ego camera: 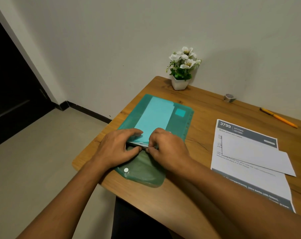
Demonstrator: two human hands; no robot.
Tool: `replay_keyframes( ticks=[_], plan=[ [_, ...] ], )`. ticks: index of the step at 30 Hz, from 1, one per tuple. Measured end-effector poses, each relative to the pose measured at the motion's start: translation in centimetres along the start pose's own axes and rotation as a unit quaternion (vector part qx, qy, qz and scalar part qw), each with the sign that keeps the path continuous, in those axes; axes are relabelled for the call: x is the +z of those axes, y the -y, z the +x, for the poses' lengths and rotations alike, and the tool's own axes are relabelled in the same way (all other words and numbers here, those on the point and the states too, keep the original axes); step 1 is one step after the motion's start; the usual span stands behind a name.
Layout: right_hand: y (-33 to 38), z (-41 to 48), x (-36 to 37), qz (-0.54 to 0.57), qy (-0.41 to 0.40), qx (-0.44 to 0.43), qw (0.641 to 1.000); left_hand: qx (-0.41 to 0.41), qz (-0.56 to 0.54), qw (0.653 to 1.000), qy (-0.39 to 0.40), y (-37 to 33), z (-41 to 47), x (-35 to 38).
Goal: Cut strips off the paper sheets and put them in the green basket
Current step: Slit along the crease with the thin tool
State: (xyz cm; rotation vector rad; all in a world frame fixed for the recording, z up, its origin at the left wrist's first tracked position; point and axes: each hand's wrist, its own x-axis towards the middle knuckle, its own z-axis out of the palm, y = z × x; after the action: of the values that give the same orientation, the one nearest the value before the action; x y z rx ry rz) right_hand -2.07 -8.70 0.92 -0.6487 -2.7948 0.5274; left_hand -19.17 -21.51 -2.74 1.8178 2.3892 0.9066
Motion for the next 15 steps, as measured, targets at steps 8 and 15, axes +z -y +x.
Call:
replay_keyframes(
  ticks=[8, 15],
  plan=[
    [0.2, -1.2, -1.7, 0.215, -0.037, -0.021, 0.976, -0.001, -0.015, 1.0, 0.004, 0.4, 0.4, 0.1],
    [-0.4, -2.6, -1.3, -0.014, 0.077, -0.065, 0.995, -0.012, 0.008, 0.999, 0.033, 0.8, 0.4, -0.1]
  ],
)
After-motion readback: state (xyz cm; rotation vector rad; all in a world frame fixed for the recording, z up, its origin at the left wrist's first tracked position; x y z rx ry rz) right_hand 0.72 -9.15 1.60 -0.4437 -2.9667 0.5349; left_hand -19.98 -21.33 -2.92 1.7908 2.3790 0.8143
